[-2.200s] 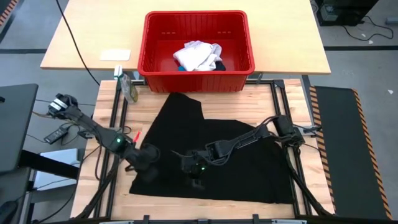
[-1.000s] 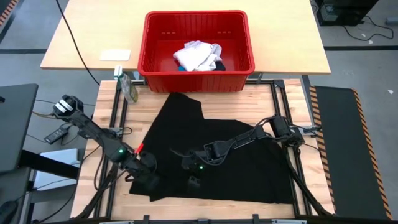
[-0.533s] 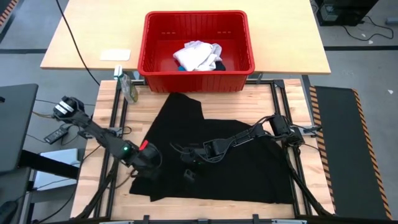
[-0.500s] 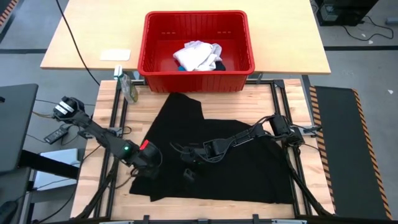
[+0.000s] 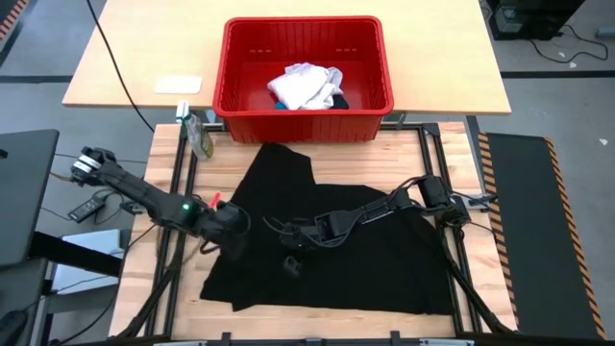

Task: Fold laundry
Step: Fold the black shirt on the table

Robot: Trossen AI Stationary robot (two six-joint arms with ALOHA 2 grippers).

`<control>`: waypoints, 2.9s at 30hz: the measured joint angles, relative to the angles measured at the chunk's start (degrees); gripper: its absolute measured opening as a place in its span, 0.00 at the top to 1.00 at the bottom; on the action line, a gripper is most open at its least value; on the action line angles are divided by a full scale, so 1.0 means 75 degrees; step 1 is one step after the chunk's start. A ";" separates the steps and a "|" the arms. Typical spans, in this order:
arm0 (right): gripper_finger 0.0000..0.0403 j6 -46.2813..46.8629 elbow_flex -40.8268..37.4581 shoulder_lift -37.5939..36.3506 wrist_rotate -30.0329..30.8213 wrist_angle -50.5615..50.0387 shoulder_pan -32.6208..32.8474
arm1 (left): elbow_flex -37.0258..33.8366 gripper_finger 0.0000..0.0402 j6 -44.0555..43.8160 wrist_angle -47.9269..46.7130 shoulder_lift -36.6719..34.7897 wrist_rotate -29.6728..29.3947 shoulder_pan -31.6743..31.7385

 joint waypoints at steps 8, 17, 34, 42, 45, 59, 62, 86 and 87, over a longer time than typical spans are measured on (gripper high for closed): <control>0.55 -0.0233 0.0003 -0.0023 -0.0343 -0.0110 -0.0034 | -0.0255 0.60 -0.0311 0.2034 -0.0242 0.0377 -0.1764; 0.55 -0.0394 0.0003 -0.0038 -0.0233 0.0249 0.0185 | -0.1177 0.64 -0.1397 0.2032 0.0778 -0.0019 -0.2103; 0.55 -0.1144 0.0004 -0.0038 0.0405 -0.1291 0.0707 | -0.1485 0.64 -0.1458 0.1506 0.0974 -0.0790 -0.0965; 0.55 -0.1373 -0.0002 -0.0247 0.1692 -0.1639 0.1164 | -0.1389 0.64 -0.1435 0.1418 0.0974 -0.0791 -0.0844; 0.55 -0.2350 0.0001 -0.0294 0.2444 -0.1346 0.1336 | -0.1178 0.64 -0.1404 0.1386 0.0960 -0.0792 -0.0844; 0.64 -0.5287 0.0005 -0.0070 0.0913 0.0559 0.1355 | -0.0287 0.65 0.1725 0.2674 0.0816 -0.1174 -0.1023; 0.66 -0.5315 -0.0003 0.0048 0.0767 0.0858 0.1286 | -0.0773 0.65 0.1236 0.2898 0.0816 -0.1153 -0.1162; 0.96 -0.4745 0.0003 0.0456 0.0569 0.0932 0.1124 | -0.2215 0.65 0.0205 0.3463 0.0816 -0.1199 -0.1148; 0.95 -0.4657 0.0001 0.0378 0.0553 0.0892 0.1118 | -0.2283 0.65 0.0164 0.3539 0.0816 -0.1203 -0.1147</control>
